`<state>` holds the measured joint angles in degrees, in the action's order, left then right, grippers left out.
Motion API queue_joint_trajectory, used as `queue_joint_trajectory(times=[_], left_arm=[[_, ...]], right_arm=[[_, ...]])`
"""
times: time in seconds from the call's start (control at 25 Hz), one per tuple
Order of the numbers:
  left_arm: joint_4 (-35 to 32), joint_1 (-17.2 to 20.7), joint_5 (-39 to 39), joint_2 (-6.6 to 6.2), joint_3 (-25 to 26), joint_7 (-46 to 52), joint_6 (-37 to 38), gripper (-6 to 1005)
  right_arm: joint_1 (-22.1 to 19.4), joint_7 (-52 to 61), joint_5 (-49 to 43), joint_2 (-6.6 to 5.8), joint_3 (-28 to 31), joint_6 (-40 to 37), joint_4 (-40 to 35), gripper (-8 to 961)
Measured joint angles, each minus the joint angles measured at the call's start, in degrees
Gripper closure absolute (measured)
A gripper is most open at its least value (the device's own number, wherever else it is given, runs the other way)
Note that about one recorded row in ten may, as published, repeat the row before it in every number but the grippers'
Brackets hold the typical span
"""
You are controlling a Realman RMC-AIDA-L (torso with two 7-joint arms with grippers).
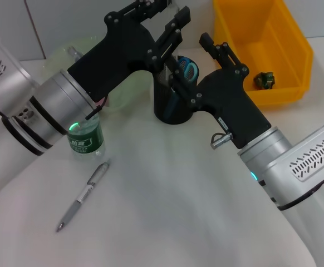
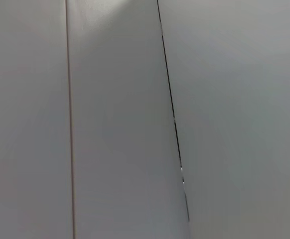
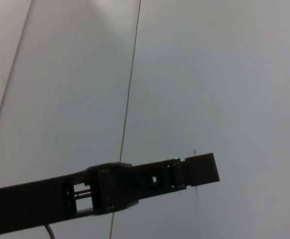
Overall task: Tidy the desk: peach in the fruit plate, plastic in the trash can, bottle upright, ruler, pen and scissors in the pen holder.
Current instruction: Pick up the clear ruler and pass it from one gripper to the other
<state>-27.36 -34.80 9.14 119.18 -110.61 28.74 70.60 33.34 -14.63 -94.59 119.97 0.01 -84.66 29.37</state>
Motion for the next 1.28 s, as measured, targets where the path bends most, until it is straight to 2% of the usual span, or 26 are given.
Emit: queue_joint_trajectory(times=[0.56,1.28], left_arm=[[-0.1,0.1,-2.6,0.00,-3.0,-1.0,-0.7,582],[0.2,0.1,-2.6,0.00,-3.2,-1.0,-1.4,579]], right_arm=[[0.5,0.1,-0.3,0.00,0.7,2.8,1.3,358],[0.1,0.3,-0.4,0.00,1.5,2.6,2.1,461]])
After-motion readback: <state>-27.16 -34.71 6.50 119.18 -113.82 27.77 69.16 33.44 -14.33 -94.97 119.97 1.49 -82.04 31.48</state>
